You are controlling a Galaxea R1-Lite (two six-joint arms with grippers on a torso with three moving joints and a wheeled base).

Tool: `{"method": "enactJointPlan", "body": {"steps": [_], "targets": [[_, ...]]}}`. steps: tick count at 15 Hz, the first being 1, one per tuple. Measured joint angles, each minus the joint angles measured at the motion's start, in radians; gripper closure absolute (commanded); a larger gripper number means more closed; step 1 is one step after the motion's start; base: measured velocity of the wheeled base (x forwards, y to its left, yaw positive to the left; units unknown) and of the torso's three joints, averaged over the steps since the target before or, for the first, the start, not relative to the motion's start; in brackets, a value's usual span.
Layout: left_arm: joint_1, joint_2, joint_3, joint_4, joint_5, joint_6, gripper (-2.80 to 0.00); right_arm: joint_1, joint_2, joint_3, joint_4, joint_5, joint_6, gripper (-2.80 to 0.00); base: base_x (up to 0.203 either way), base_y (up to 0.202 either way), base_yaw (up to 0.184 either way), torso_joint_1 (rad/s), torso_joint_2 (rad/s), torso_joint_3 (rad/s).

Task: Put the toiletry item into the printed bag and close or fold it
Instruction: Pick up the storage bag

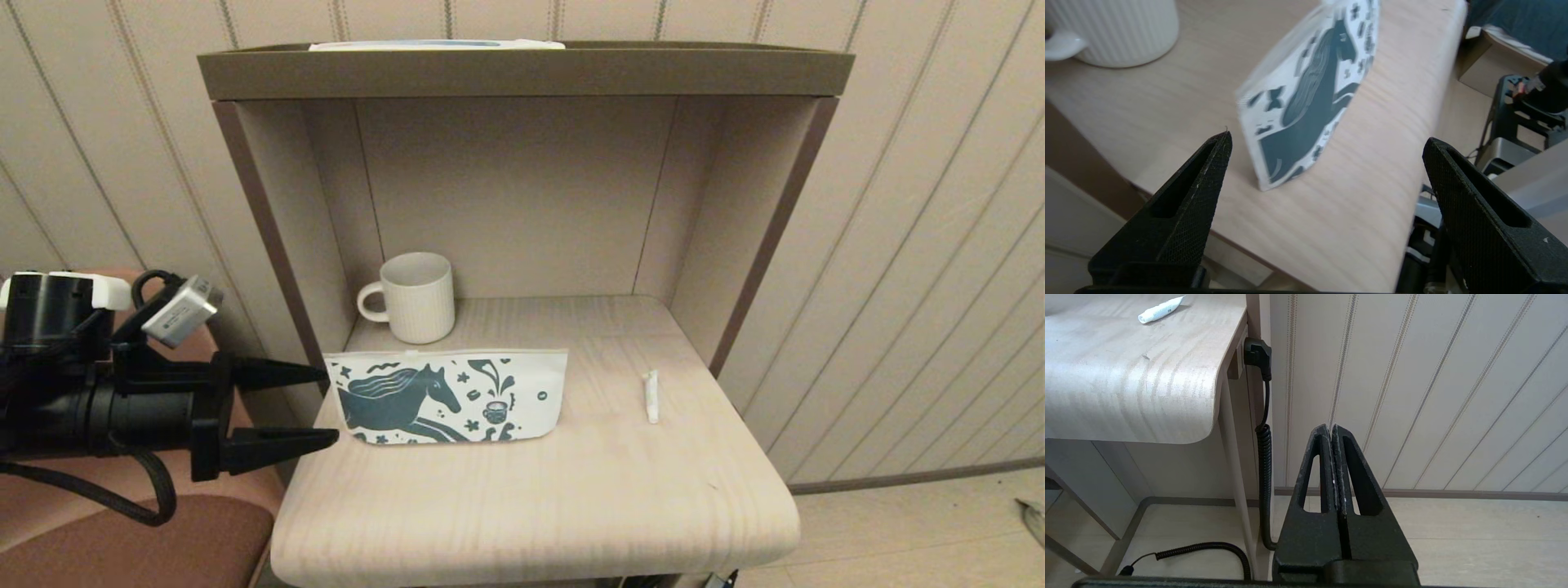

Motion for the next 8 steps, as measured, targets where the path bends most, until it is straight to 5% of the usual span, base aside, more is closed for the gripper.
{"method": "enactJointPlan", "body": {"steps": [8], "targets": [[0.001, 0.071, -0.055, 0.001, 0.001, -0.002, -2.8, 0.0, 0.0, 0.0, 0.0, 0.0, 0.0, 0.0, 0.0, 0.0, 0.0, 0.0, 0.0, 0.0]]}}
